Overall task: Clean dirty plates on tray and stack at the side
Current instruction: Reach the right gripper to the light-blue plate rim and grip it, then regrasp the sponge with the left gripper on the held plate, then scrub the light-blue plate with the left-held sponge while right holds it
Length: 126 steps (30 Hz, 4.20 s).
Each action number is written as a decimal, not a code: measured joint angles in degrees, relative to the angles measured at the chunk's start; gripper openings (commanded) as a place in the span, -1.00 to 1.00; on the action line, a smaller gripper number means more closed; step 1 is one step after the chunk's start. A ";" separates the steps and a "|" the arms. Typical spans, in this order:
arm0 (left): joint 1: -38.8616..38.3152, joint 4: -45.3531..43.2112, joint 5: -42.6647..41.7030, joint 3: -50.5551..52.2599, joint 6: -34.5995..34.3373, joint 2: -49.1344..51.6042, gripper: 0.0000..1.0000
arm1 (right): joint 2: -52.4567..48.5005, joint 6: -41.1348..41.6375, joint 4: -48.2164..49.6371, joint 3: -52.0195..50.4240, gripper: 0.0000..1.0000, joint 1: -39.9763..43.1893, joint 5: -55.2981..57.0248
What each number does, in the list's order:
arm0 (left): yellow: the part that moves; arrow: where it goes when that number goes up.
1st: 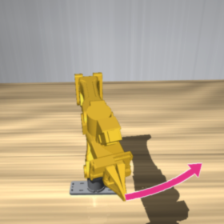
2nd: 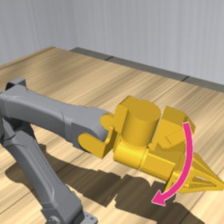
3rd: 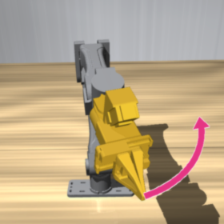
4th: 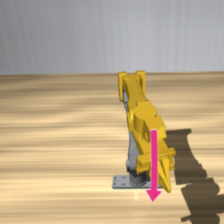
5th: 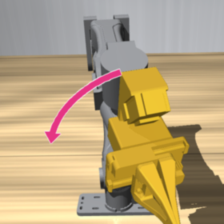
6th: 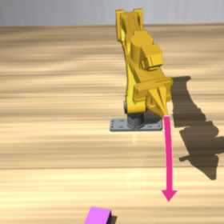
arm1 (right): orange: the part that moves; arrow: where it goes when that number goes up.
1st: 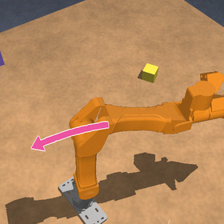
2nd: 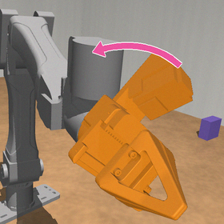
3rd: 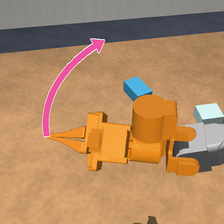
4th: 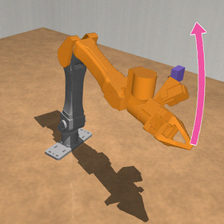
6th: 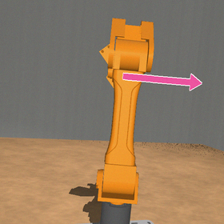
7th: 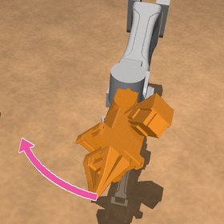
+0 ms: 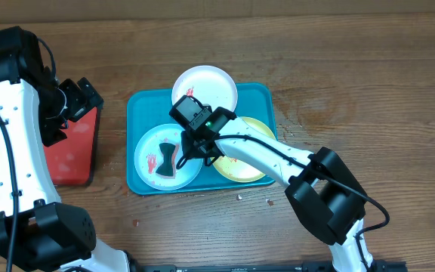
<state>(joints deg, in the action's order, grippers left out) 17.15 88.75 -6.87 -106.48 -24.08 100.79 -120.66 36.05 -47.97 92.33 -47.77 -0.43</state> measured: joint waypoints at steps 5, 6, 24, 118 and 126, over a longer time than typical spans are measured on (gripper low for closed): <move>0.00 0.00 -0.02 0.00 0.00 0.00 1.00 | 0.00 0.00 2.43 -2.91 -0.05 -0.02 0.22; 0.00 0.00 0.00 0.00 0.00 0.00 1.00 | 0.00 -0.02 2.40 -2.95 -0.05 -0.02 0.22; -1.81 1.01 -6.08 0.79 6.82 0.00 -0.02 | 0.00 3.37 6.01 -6.32 -0.72 -0.04 -2.05; -21.68 -47.69 -6.54 43.67 7.50 0.46 -0.92 | -1.03 7.26 6.93 -6.43 -0.78 0.55 -4.24; -21.75 -46.97 -3.28 43.71 7.41 2.86 -0.91 | -1.03 7.21 6.84 -6.43 -0.78 0.55 -4.26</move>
<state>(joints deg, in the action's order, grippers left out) -4.60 41.78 -10.15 -62.76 -16.67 103.66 -121.69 43.27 -41.12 85.91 -47.22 -4.69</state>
